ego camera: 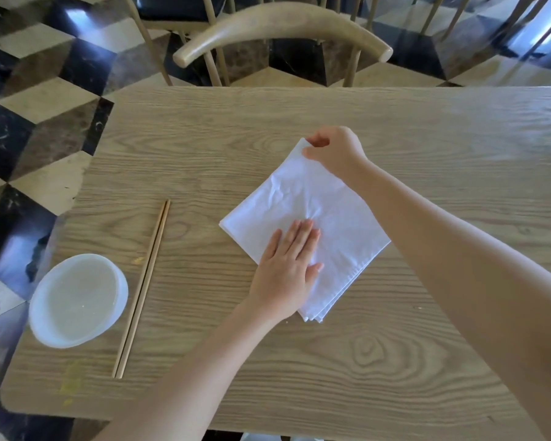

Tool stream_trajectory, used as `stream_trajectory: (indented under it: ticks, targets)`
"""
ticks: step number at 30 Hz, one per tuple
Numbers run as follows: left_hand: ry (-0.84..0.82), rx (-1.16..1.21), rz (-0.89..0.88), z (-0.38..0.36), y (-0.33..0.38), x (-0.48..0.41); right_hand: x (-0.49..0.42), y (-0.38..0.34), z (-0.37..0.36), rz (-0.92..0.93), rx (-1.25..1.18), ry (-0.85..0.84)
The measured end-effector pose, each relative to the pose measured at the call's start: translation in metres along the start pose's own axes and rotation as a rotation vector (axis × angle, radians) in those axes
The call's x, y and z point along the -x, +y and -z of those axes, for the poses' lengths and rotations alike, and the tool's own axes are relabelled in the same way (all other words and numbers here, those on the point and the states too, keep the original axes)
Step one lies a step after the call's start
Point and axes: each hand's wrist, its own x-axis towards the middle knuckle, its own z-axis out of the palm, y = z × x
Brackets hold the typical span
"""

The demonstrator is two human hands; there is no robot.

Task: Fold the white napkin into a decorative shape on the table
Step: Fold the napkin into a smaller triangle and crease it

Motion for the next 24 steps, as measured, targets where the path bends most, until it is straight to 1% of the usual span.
stream_trajectory:
  ticks: [1,2,4,6,7,9,11,14,16,18,20,24]
  targets:
    - [0.023,0.153,0.012,0.008,0.001,0.000,0.008,-0.003,0.004,0.033,-0.018,0.016]
    - [0.011,0.349,0.083,0.021,0.003,0.000,0.018,-0.007,0.007,0.075,-0.024,0.025]
    - [-0.001,0.761,0.318,0.046,0.004,0.006,0.039,-0.013,0.012,0.169,-0.013,0.023]
    - [0.110,1.079,0.513,0.063,0.003,0.017,0.063,-0.014,0.016,0.258,-0.008,0.006]
    - [0.166,1.152,0.577,0.065,0.003,0.025,0.076,-0.013,0.017,0.302,0.001,-0.003]
    - [0.218,1.111,0.697,0.059,0.008,0.045,0.100,-0.005,0.015,0.426,0.060,-0.009]
    - [0.216,1.093,0.824,0.048,0.018,0.063,0.122,0.007,0.008,0.544,0.119,-0.023]
    - [0.197,1.202,0.975,0.036,0.036,0.079,0.147,0.031,-0.003,0.638,0.130,-0.071]
    - [0.223,1.280,1.046,0.034,0.044,0.080,0.161,0.045,-0.009,0.685,0.195,-0.067]
    - [0.281,1.375,1.077,0.036,0.048,0.078,0.173,0.058,-0.014,0.731,0.286,-0.055]
    - [0.319,1.422,1.073,0.037,0.049,0.075,0.184,0.068,-0.020,0.782,0.353,-0.044]
    - [0.308,1.372,1.016,0.037,0.048,0.070,0.200,0.082,-0.027,0.826,0.387,-0.012]
